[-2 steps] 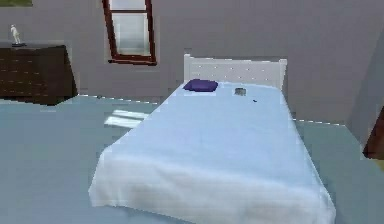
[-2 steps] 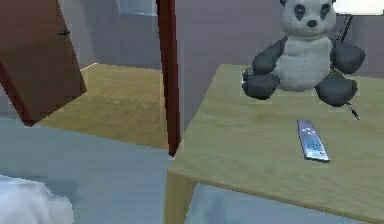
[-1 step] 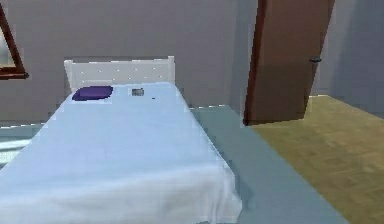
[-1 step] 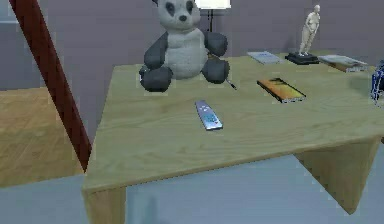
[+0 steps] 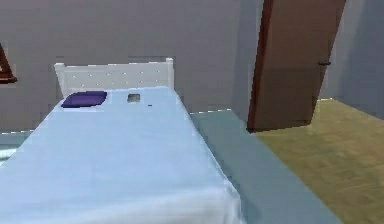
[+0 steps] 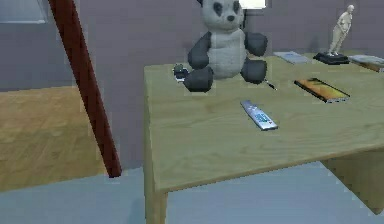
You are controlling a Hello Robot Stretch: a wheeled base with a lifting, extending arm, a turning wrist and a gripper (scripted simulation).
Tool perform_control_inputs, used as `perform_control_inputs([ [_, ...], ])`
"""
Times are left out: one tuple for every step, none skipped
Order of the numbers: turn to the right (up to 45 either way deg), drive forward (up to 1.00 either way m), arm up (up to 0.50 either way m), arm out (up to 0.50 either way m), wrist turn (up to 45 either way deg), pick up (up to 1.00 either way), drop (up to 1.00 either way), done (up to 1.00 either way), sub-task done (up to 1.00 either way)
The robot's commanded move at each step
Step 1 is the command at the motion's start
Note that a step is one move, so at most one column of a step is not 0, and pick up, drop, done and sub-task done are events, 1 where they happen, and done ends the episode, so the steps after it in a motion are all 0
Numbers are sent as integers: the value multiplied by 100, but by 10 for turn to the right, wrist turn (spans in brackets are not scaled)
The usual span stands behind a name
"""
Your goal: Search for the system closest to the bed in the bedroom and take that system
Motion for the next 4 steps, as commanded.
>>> perform_control_inputs([
  [270,0,0,0,0,0,0,0,0],
  [0,20,0,0,0,0,0,0,0],
  [30,0,0,0,0,0,0,0,0],
  [0,20,0,0,0,0,0,0,0],
])
